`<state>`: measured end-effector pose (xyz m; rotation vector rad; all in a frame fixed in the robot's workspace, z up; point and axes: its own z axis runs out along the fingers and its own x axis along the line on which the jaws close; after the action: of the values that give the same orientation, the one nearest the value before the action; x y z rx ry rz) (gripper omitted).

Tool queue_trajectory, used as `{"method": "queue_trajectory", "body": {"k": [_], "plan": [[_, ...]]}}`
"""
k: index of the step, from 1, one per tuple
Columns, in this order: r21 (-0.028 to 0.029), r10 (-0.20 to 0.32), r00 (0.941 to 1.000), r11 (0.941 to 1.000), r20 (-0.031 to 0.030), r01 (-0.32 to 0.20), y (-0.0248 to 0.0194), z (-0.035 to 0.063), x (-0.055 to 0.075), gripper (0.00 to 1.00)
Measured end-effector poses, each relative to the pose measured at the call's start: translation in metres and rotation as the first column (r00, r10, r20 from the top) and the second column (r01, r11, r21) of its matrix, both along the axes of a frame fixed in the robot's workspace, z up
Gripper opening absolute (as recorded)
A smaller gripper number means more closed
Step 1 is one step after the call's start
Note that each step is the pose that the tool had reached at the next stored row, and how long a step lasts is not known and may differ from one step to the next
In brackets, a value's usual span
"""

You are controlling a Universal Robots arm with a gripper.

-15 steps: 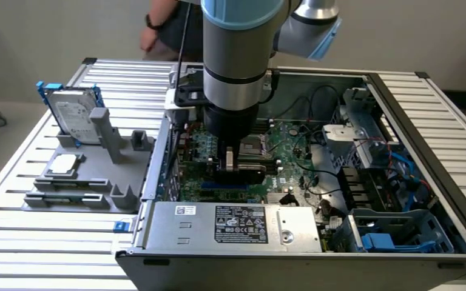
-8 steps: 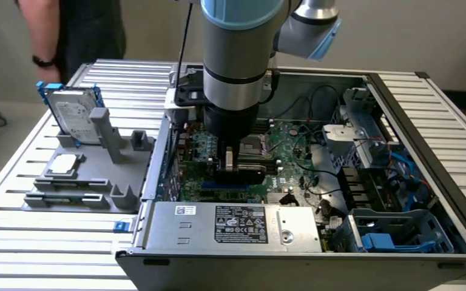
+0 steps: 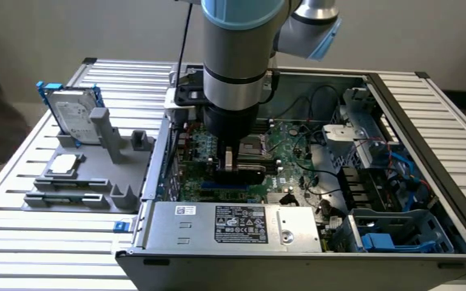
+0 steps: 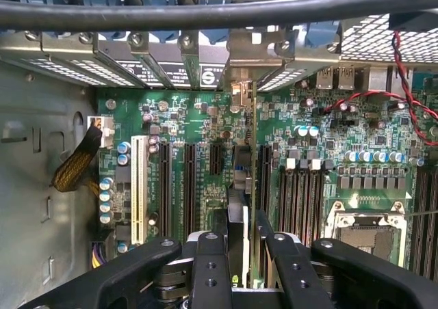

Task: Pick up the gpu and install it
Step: 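Insert the gpu into the slot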

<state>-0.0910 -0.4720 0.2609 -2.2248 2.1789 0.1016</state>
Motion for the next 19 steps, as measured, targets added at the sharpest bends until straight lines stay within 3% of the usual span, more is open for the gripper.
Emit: {"method": "queue_trajectory", "body": {"k": [4, 15, 19], "plan": [[-0.0002, 0.000, 1.0000, 1.0000, -0.0029, 0.000, 0.0000, 0.0000, 0.0000, 0.26], [-0.0003, 0.000, 1.0000, 1.0000, -0.0035, 0.000, -0.0006, -0.0017, 0.0000, 0.26], [-0.0003, 0.000, 1.0000, 1.0000, -0.0070, 0.000, -0.0006, -0.0024, -0.0001, 0.26]]}}
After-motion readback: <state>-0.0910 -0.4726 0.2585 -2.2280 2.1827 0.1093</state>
